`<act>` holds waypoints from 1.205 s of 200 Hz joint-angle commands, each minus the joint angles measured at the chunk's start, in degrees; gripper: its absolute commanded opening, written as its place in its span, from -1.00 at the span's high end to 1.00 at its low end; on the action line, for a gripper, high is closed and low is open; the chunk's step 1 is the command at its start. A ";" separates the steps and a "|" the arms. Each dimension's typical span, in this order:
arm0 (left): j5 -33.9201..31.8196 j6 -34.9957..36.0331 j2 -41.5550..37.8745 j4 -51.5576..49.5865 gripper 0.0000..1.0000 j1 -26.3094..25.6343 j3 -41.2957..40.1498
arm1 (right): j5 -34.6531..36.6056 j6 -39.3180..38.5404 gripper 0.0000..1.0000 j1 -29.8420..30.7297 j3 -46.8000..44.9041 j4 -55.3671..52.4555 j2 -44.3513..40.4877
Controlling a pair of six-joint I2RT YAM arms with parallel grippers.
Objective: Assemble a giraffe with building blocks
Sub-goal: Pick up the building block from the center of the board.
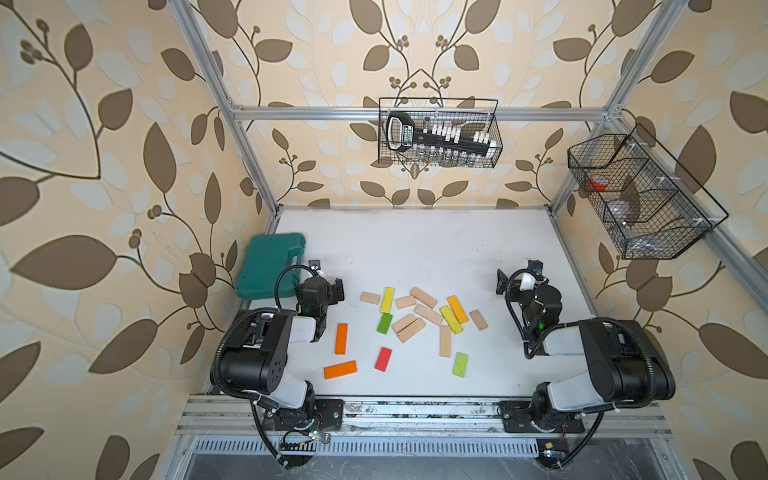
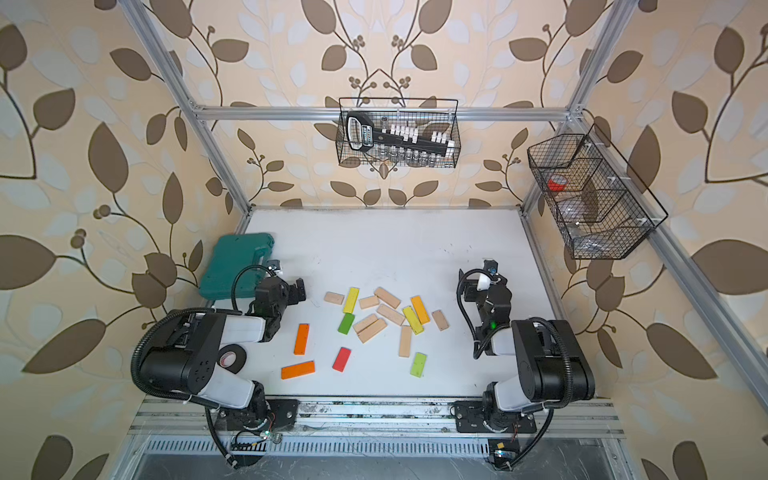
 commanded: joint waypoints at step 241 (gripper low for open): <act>-8.71 -16.12 -19.77 -43.71 -0.78 -0.12 22.47 | 14.25 16.71 -0.99 -0.42 22.14 -44.86 -17.73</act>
